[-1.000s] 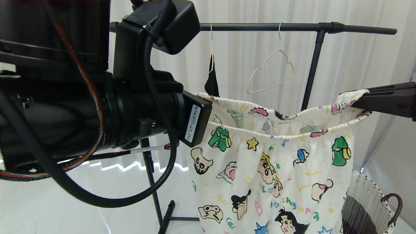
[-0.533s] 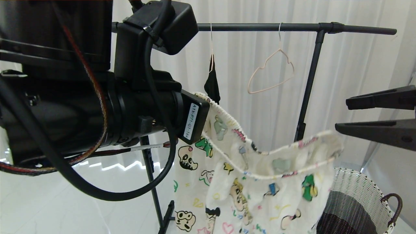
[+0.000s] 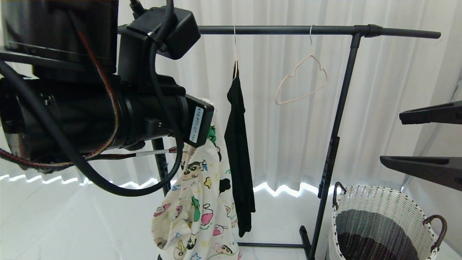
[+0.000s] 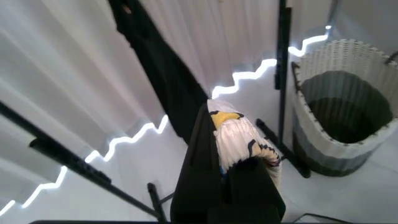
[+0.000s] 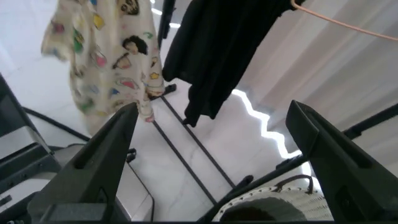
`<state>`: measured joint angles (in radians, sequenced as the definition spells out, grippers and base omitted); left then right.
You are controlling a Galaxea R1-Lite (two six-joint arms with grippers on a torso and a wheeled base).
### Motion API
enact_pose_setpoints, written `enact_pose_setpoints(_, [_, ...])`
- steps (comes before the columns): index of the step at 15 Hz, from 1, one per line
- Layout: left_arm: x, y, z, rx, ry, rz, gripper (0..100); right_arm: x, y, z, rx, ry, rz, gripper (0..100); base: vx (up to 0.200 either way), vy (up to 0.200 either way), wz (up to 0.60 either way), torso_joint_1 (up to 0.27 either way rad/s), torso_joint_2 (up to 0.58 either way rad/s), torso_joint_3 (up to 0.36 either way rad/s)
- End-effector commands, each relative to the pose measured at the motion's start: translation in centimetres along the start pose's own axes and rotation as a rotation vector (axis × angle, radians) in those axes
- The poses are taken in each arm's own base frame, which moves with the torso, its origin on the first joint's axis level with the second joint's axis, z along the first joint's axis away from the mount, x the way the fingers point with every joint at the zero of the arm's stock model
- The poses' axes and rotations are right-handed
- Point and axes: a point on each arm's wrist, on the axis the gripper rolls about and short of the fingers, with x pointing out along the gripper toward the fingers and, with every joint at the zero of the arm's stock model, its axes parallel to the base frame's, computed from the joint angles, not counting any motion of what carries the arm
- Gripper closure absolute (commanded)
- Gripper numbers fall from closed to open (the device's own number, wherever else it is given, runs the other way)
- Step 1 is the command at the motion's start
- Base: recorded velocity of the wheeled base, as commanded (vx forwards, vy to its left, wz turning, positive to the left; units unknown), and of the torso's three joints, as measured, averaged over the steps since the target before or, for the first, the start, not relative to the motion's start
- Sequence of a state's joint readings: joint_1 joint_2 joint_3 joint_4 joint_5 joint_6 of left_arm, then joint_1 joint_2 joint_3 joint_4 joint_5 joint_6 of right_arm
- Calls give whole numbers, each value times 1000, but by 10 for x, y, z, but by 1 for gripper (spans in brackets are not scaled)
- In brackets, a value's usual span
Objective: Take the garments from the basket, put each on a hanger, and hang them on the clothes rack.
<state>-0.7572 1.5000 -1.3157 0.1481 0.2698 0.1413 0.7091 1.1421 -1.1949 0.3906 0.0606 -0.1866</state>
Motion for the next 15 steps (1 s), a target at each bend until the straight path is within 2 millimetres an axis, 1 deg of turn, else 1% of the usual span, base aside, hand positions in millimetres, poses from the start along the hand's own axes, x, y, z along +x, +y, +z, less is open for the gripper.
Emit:
enact_pose_setpoints(1, [-3, 13, -3, -6, 5, 44, 100, -1, -13, -7, 32, 58, -150, 0, 0, 0, 0, 0, 0, 0])
enact_pose_setpoints(3, [-9, 32, -15, -13, 37, 109, 100, -9, -30, -33, 72, 347, -482, 0, 0, 0, 0, 0, 0, 0])
enact_pose_setpoints(4, [-15, 36, -20, -18, 45, 126, 100, -11, -36, -42, 86, 426, -576, 0, 0, 0, 0, 0, 0, 0])
enact_pose_setpoints(6, [-23, 38, -38, -14, 86, 134, 100, -12, -40, -64, 114, 503, -647, 0, 0, 0, 0, 0, 0, 0])
enact_pose_setpoints(7, [-26, 36, -47, -9, 107, 131, 100, -12, -38, -72, 114, 507, -652, 0, 0, 0, 0, 0, 0, 0])
enact_pose_setpoints(10, [-28, 36, -59, -6, 144, 140, 100, -5, -37, -85, 117, 414, -679, 0, 0, 0, 0, 0, 0, 0])
enact_pose_setpoints(11, [-27, 44, -71, -13, 190, 206, 100, 2, -37, -94, 115, 356, -696, 0, 0, 0, 0, 0, 0, 0])
enact_pose_setpoints(12, [-29, 47, -75, -16, 204, 240, 100, 6, -37, -101, 109, 325, -706, 0, 0, 0, 0, 0, 0, 0])
enact_pose_setpoints(15, [-40, 54, -83, -32, 214, 289, 100, 17, -42, -107, 122, 265, -726, 0, 0, 0, 0, 0, 0, 0])
